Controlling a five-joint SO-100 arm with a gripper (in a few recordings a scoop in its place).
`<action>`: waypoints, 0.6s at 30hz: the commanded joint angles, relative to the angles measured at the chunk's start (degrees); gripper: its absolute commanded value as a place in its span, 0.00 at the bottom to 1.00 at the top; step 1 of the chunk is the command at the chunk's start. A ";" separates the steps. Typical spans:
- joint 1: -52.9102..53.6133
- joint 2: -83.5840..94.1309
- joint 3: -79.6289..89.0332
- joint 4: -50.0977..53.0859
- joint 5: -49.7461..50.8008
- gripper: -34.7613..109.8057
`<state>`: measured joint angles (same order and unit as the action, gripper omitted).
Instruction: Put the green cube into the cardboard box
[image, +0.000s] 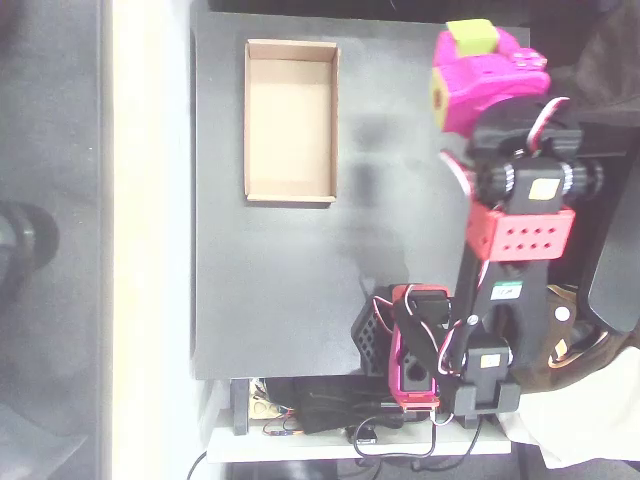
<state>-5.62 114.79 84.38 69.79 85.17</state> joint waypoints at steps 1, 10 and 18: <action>-6.77 3.52 0.09 -0.44 0.44 0.26; -20.65 2.90 0.18 -0.53 0.44 0.26; -26.89 -0.97 0.26 -0.53 0.44 0.26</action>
<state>-30.59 114.08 84.38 69.79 85.17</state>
